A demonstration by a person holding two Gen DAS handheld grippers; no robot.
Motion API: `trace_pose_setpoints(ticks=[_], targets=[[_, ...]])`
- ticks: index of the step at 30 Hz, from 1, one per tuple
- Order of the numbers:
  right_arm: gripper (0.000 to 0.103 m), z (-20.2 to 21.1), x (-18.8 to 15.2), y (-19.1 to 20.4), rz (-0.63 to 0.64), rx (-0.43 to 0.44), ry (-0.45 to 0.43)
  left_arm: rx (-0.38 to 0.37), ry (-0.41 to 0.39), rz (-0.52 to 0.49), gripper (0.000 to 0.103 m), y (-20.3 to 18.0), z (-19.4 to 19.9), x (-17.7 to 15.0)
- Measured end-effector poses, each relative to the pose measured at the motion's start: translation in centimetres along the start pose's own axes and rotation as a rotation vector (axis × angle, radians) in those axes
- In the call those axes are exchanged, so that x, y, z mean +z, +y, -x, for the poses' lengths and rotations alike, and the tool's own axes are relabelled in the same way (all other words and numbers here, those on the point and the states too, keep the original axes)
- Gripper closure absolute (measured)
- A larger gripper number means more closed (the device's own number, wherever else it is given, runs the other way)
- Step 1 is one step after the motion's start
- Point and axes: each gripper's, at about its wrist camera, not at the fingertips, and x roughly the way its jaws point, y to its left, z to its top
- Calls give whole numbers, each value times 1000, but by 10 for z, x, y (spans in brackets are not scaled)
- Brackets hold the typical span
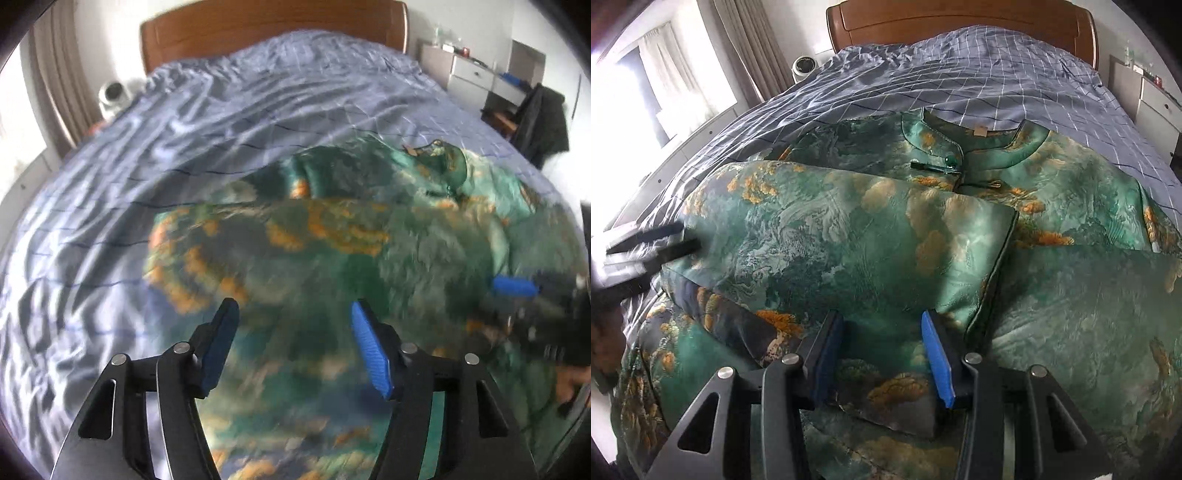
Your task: Fold large clothes
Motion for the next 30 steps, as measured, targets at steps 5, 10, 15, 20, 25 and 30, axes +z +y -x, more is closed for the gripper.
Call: trace_pose_setpoints(ticks=[5, 10, 15, 20, 25, 30], targets=[[59, 3, -4, 0, -6, 5, 0, -29, 108, 76, 31, 16, -56, 18], [59, 2, -2, -1, -6, 11, 0, -34, 24, 194, 31, 35, -41, 55], [59, 1, -4, -2, -9, 11, -13, -87, 114, 226, 24, 38, -75, 48], [59, 1, -4, -3, -7, 13, -22, -76, 78, 166, 24, 29, -56, 20], [59, 0, -4, -2, 3, 2, -21, -56, 48, 67, 24, 19, -14, -21], [59, -1, -3, 1, 5, -19, -13, -57, 35, 28, 23, 17, 21, -58]])
